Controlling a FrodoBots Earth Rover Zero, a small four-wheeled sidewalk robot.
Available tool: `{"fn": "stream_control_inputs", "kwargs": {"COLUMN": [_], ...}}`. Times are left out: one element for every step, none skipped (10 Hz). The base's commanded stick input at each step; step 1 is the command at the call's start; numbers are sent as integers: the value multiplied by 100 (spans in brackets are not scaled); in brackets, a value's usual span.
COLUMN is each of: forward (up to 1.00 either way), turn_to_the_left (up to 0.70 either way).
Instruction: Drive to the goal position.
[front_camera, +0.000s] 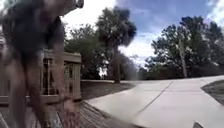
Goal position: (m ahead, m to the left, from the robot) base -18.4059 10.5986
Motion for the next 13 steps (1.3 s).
{"fn": "stream_control_inputs", "kwargs": {"forward": [0,0,0,0,0,0,0,0,0,0,0,0,0], "turn_to_the_left": [0,0,0,0,0,5,30,45,45,45,45,45,45]}}
